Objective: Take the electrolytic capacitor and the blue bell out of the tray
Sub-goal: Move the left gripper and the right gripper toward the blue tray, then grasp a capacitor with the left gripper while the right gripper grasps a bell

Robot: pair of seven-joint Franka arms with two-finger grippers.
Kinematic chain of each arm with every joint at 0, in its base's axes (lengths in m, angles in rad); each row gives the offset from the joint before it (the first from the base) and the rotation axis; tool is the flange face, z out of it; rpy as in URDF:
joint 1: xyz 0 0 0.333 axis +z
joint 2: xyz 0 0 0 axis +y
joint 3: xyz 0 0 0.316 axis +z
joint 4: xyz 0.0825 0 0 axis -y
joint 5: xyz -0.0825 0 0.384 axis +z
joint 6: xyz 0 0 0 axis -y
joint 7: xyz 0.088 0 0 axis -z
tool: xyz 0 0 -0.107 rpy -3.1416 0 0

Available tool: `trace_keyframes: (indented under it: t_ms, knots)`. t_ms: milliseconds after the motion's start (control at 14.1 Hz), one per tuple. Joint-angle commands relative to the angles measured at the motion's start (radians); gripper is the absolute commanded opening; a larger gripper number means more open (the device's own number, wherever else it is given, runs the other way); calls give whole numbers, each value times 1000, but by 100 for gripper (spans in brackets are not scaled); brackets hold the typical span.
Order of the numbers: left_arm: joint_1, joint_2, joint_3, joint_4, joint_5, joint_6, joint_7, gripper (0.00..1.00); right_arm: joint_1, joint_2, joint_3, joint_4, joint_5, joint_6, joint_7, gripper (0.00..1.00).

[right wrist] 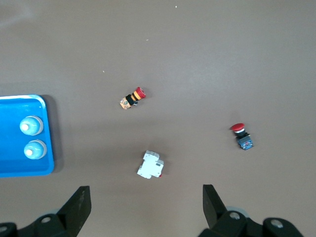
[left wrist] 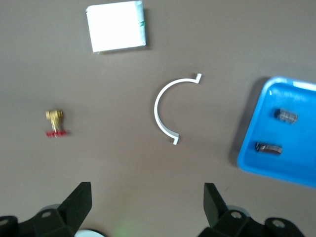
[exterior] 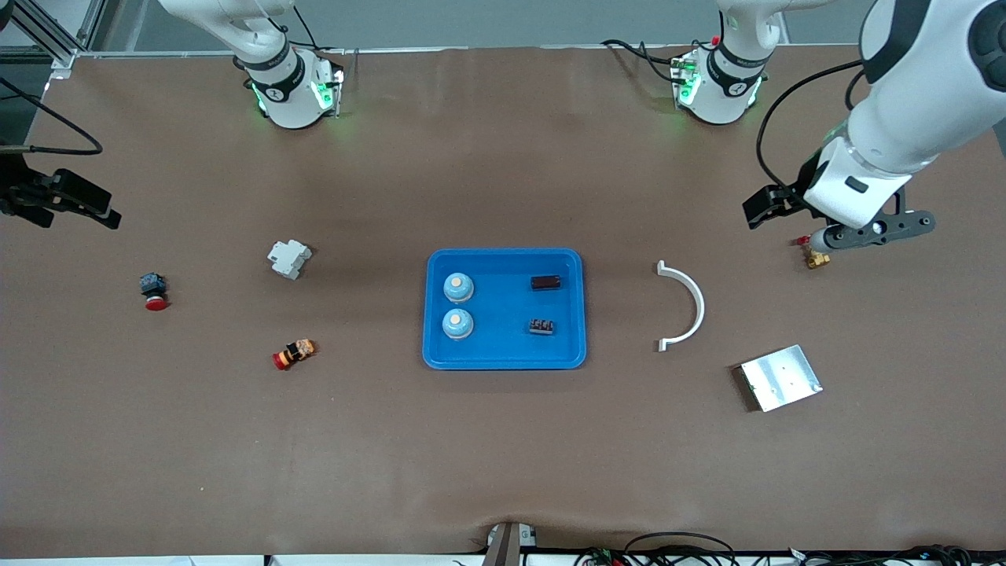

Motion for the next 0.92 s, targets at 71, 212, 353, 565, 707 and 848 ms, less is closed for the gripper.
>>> trace_keyframes:
  t_ms: [71,212,353,565,707,848]
  knots:
    - [-4,36,-76,-11,17,50,-310,100,96,33,-4,1,10,4,98,100]
    - [-20,80,-102,-8,18,85,-435,100,145,93,-4,0,18,62,99,100]
    - [-84,158,-107,-1,72,106,-631,100,194,144,-4,3,36,79,134,100]
    - [-125,260,-107,4,83,201,-896,100,297,236,-4,-2,58,155,191,100]
    - [-151,324,-107,12,83,277,-1052,100,352,285,-4,-2,58,221,292,100]
    - [-162,390,-107,47,90,349,-1192,100,413,338,-4,-2,58,283,422,100]
